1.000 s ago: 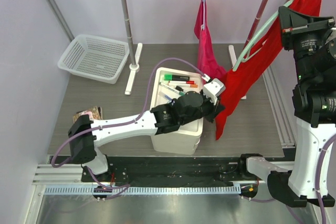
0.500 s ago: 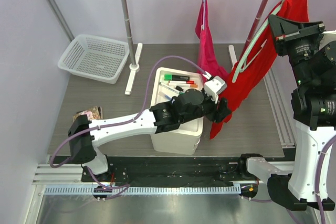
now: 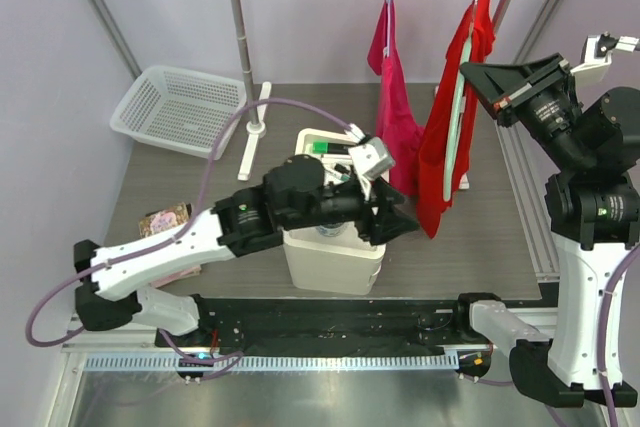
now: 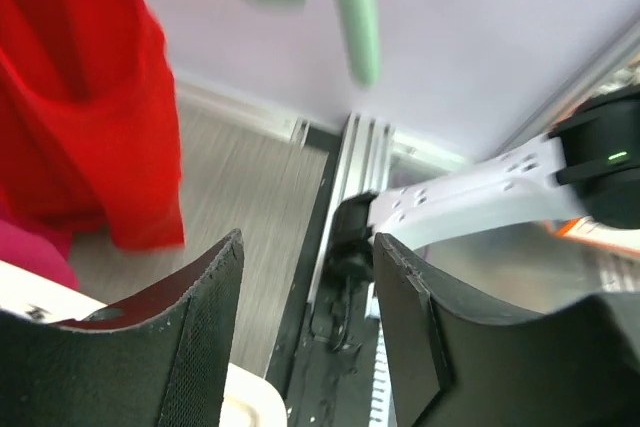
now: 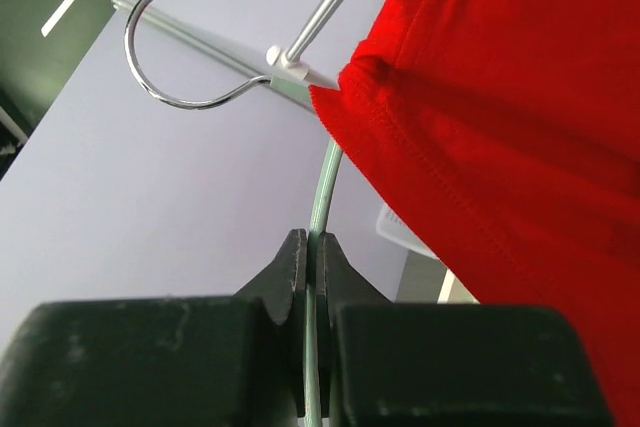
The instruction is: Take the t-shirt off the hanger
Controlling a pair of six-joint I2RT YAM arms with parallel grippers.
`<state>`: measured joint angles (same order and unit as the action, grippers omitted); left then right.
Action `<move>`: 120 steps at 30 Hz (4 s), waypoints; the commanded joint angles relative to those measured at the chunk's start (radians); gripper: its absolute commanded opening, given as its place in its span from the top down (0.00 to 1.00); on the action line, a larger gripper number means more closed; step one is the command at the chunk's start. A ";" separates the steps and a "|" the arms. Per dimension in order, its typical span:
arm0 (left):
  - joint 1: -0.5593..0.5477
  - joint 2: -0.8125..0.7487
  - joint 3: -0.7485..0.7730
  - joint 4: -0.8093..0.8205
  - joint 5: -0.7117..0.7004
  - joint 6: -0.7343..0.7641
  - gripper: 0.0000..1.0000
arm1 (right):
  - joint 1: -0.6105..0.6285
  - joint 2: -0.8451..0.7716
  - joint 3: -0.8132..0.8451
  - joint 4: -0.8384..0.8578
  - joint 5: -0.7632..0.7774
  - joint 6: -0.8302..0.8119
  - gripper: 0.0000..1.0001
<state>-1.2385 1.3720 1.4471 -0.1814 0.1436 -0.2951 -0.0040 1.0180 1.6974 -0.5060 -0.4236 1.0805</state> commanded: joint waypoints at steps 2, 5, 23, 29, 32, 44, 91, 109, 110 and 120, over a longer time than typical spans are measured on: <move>0.060 -0.057 0.094 -0.016 -0.034 -0.010 0.43 | -0.004 -0.093 0.007 0.110 -0.133 -0.030 0.99; 0.137 -0.012 0.183 -0.013 -0.058 -0.024 0.36 | -0.004 -0.110 -0.005 0.112 -0.171 -0.039 0.99; 0.283 0.260 0.432 0.178 0.083 -0.151 0.17 | 0.004 -0.148 -0.126 0.129 -0.256 0.027 0.99; 0.303 0.306 0.478 0.177 0.080 -0.167 0.21 | 0.004 -0.180 -0.182 0.130 -0.264 0.044 0.99; 0.306 0.341 0.506 0.177 0.108 -0.182 0.30 | 0.004 -0.190 -0.183 0.138 -0.273 0.061 0.99; 0.324 0.388 0.567 0.178 -0.079 -0.157 1.00 | 0.004 -0.301 -0.341 0.035 -0.291 0.027 0.99; 0.404 0.483 0.644 0.028 -0.096 -0.205 1.00 | 0.004 -0.092 -0.294 0.147 -0.198 -0.054 0.99; 0.402 0.407 0.584 -0.024 0.008 -0.257 1.00 | -0.094 0.378 0.034 0.446 -0.103 0.130 0.99; 0.402 0.409 0.584 -0.024 0.008 -0.259 1.00 | -0.103 0.387 0.045 0.446 -0.103 0.131 0.99; 0.390 0.415 0.578 -0.043 0.019 -0.276 1.00 | -0.165 0.508 0.116 0.535 -0.141 0.231 0.99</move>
<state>-0.8394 1.8359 2.0235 -0.2394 0.1368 -0.5526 -0.1608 1.5143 1.7561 -0.0978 -0.5453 1.2655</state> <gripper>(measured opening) 0.014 0.048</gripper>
